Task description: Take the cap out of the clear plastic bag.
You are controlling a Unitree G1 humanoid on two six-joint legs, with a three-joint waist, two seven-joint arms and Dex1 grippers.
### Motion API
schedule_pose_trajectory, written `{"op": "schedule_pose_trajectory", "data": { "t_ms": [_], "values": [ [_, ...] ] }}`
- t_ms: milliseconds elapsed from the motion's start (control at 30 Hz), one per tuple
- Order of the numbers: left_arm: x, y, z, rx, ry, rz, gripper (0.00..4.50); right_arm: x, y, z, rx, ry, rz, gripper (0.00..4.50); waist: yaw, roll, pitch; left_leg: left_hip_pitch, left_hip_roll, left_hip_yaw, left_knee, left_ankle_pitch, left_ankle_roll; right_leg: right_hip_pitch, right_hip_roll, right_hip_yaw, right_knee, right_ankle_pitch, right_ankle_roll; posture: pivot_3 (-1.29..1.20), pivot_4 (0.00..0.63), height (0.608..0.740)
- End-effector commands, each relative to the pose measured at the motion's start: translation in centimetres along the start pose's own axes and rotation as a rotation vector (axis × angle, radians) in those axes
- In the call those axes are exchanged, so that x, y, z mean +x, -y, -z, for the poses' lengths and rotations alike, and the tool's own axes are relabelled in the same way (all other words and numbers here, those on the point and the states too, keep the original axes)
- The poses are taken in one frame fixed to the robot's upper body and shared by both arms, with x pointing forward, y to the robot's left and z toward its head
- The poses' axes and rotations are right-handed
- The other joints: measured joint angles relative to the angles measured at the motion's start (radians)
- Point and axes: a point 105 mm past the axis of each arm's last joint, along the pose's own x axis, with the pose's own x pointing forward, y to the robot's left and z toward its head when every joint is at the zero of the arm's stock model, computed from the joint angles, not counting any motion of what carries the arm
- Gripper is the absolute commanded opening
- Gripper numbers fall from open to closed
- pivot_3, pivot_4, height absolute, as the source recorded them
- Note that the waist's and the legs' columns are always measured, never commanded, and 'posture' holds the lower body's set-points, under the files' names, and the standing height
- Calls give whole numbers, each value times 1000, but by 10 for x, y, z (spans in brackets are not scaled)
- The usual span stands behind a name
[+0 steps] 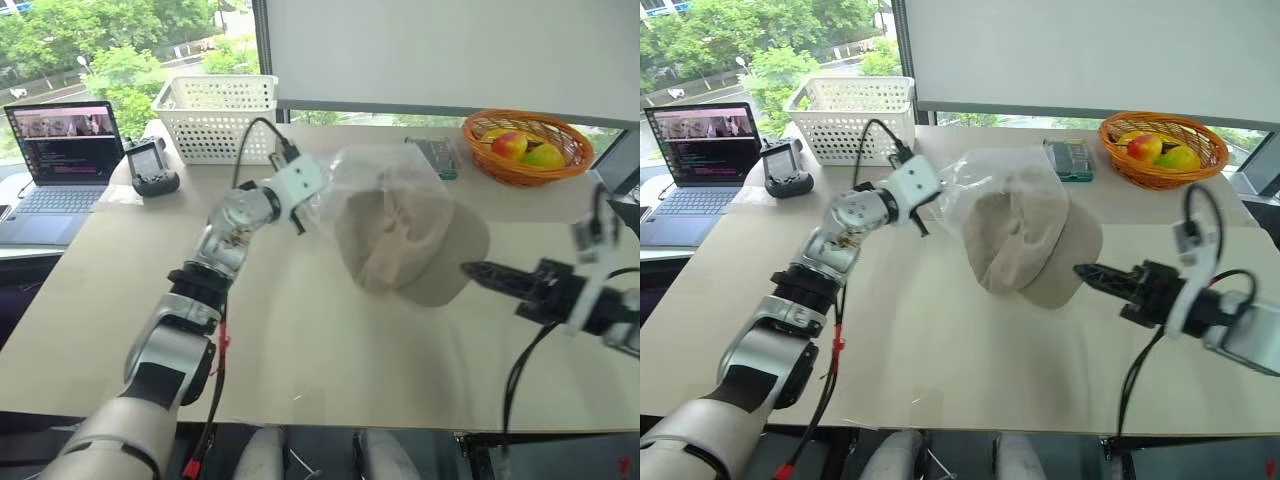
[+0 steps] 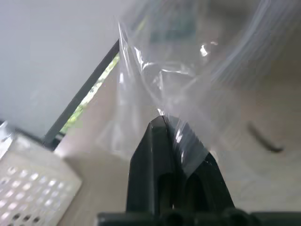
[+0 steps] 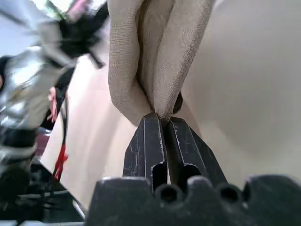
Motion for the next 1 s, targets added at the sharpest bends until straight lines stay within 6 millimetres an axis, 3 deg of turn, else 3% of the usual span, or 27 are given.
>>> {"op": "schedule_pose_trajectory", "data": {
  "t_ms": [33,233,467,533,600,700,800,833,1000],
  "values": [
    [-2,-21,-11,34,34,-71,0,-19,-44,-1,-151,-32,-187,26,2,0,0,0,0,0,0,0,0,0,0,0,0,0,0,0,150,740],
    [1,-17,-11,39,45,-69,0,-51,-61,-12,-308,12,-204,26,5,0,0,0,-1,0,0,0,0,1,-1,0,-1,0,0,0,150,740],
    [-8,-29,5,81,-3,-110,0,-72,-81,-53,-367,252,-343,26,-2,0,0,1,-1,1,0,0,0,0,0,1,0,0,0,0,150,740],
    [-14,-34,9,110,-17,-125,0,-77,-58,-83,-387,413,-194,26,-3,0,0,1,0,1,0,0,0,0,0,0,0,0,0,0,150,740],
    [-19,-38,13,126,-28,-136,0,-79,-31,-101,-370,493,-49,26,-3,-1,0,1,-1,1,0,0,0,1,0,1,0,0,0,0,150,740],
    [-22,-40,16,137,-36,-146,0,-78,-8,-109,-373,514,77,26,3,-1,0,1,-1,1,0,0,0,1,-1,1,-1,0,0,0,150,740],
    [-34,-45,30,88,-70,-173,0,-60,44,-92,-478,359,442,26,5,0,-1,1,0,2,-1,0,0,-1,-1,1,0,0,0,0,150,740],
    [-36,-45,32,62,-73,-183,0,-53,53,-82,-478,309,484,26,4,0,-1,1,0,2,-2,0,0,-2,0,1,0,0,0,0,150,740],
    [-36,-36,30,-30,-67,-188,0,-36,68,-53,-435,251,527,26,5,0,-1,-1,-1,2,-2,0,0,-4,-1,2,1,0,0,0,150,740]
  ]
}}
